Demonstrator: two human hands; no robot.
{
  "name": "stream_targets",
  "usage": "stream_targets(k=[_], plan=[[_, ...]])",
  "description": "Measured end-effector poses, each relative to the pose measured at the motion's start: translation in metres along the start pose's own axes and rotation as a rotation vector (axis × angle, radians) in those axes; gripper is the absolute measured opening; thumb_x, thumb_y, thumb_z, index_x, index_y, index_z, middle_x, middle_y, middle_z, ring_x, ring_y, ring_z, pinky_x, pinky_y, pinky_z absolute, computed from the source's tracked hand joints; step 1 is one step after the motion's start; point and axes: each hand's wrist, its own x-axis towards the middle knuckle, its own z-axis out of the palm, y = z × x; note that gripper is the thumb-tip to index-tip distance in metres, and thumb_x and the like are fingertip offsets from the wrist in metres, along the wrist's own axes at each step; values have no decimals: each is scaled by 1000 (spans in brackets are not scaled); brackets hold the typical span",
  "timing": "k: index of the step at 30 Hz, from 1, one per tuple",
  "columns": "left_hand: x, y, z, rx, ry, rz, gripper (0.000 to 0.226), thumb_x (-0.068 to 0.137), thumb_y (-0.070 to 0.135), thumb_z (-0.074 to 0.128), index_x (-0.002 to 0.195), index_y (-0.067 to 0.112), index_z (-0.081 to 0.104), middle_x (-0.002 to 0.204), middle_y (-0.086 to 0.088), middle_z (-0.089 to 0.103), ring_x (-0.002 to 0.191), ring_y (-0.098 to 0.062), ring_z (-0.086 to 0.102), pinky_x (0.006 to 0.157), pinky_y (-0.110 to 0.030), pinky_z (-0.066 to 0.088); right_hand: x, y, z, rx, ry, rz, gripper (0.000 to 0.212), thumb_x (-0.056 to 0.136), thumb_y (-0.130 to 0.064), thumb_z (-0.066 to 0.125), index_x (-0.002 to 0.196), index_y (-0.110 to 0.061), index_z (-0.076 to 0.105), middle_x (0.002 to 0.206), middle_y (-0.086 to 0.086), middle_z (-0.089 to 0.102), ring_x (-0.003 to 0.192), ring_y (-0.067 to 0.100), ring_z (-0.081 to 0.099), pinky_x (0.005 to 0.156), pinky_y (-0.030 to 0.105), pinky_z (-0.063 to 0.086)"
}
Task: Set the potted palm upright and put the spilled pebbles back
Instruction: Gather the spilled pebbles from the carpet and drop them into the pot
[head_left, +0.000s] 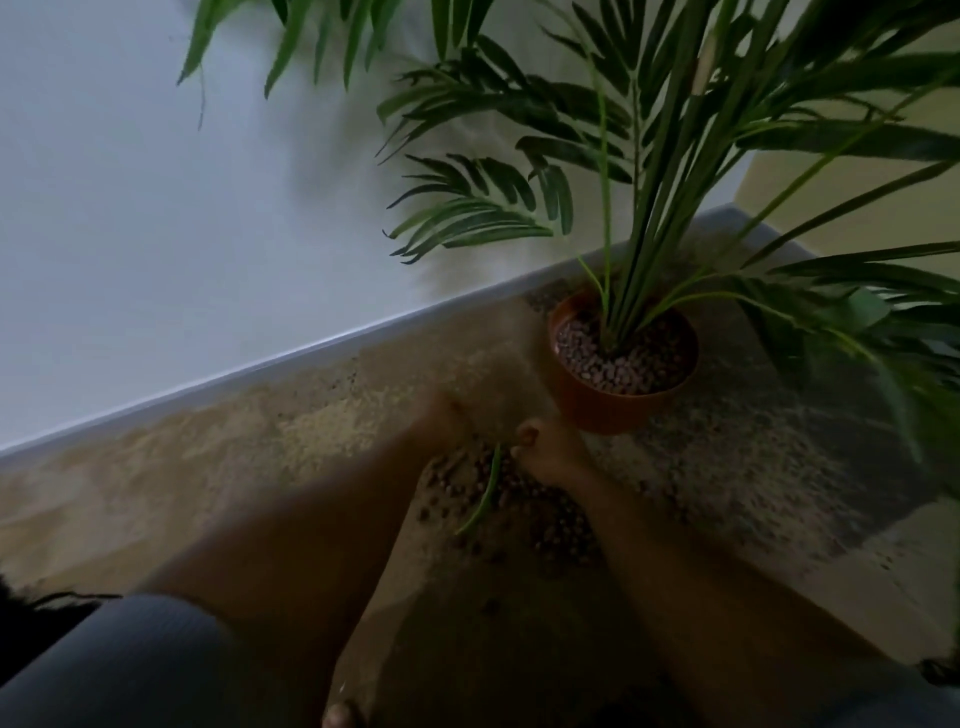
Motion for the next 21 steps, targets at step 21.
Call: stream_targets(k=[21], plan=[[57,-59,27,404,-24,165,40,93,22,52,132,21,54,134,-5,48,126,-24,41,106,-33,34,79,-30,71,-423,-102,-221,57,93,-32,58,145,-19,39,156,7,20,142,32,23,112,46,32]])
